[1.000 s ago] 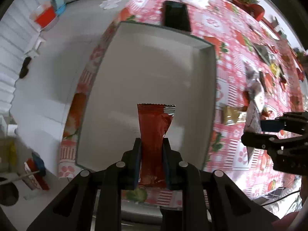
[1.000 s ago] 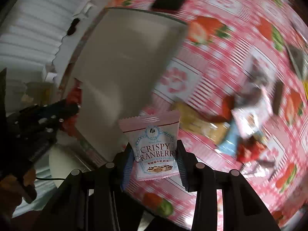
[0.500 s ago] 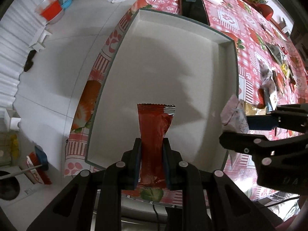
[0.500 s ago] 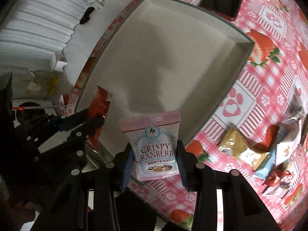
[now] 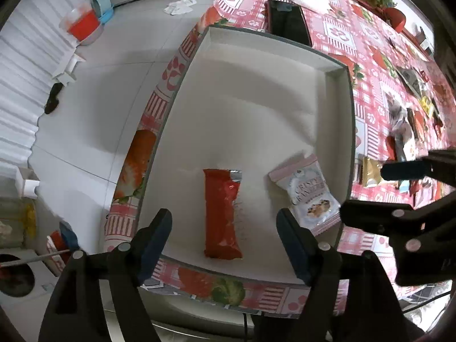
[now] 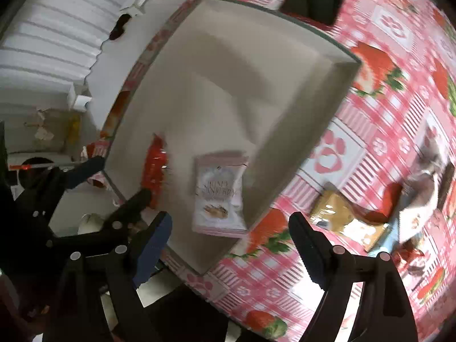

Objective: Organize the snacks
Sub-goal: 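Move both tools back to the snack pile on the tablecloth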

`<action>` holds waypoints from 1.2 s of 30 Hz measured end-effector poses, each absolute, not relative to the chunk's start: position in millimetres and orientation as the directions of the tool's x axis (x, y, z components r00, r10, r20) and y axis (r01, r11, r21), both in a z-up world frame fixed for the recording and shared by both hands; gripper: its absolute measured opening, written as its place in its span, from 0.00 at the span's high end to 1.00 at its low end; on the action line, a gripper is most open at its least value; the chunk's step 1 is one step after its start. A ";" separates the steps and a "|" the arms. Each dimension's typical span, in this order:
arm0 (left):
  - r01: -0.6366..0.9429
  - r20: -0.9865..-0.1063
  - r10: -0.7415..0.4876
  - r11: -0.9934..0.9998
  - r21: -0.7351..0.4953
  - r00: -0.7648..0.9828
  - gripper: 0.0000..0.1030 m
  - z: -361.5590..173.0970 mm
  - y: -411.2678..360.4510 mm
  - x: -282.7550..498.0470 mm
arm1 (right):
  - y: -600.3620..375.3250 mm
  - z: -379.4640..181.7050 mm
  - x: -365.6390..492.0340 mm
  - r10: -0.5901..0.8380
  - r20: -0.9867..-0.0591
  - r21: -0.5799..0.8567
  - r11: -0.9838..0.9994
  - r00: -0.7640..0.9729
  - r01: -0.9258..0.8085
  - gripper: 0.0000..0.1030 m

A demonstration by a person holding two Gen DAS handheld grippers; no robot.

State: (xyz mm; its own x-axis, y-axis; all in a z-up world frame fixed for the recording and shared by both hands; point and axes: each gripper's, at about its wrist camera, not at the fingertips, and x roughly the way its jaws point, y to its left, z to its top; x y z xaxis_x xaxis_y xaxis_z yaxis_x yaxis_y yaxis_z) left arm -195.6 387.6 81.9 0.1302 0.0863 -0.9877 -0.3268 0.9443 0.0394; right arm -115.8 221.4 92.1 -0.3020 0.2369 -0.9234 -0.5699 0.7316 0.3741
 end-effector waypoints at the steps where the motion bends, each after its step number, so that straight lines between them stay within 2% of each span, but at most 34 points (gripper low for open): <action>1: -0.327 -0.987 0.089 0.944 0.042 0.131 0.23 83.0 386.3 -194.0 | 214.1 91.3 -113.5 0.236 -0.925 0.370 0.742 -0.299 -0.559 0.12; 2: -0.326 -0.987 0.092 0.944 0.044 0.133 0.23 84.2 384.6 -192.6 | 207.0 90.7 -111.4 0.234 -0.927 0.364 0.751 -0.295 -0.551 0.02; 3: -0.322 -0.987 0.089 0.946 0.041 0.134 0.23 84.8 382.5 -190.6 | 198.1 89.9 -109.2 0.234 -0.930 0.356 0.765 -0.284 -0.537 0.00; 9: -0.245 -0.986 0.061 0.969 0.021 0.154 0.22 91.3 358.0 -172.6 | 119.8 76.1 -96.4 0.225 -0.936 0.322 0.857 -0.269 -0.402 0.00; 21: -0.045 -0.986 -0.030 0.998 -0.037 0.162 0.22 97.3 281.6 -138.1 | -42.8 30.6 -90.0 0.201 -0.938 0.191 0.980 -0.281 0.064 0.00; 28: 0.025 -0.987 -0.046 0.999 -0.043 0.157 0.22 99.4 254.7 -129.6 | -62.6 25.1 -48.1 0.235 -0.944 0.210 0.969 -0.231 0.127 0.00; 36: 0.030 -0.992 -0.024 0.999 -0.021 0.127 0.22 99.7 251.2 -134.4 | -24.9 5.5 15.1 0.225 -0.959 0.215 0.974 -0.173 0.075 0.00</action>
State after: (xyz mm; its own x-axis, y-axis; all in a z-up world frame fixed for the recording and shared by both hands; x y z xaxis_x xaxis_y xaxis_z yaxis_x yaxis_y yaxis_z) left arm -134.4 251.2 99.7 0.1273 -0.0243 -0.9916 0.0298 0.9993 -0.0207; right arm 15.1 -24.9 5.5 -0.1733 0.2249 -0.9588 0.0745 0.9738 0.2149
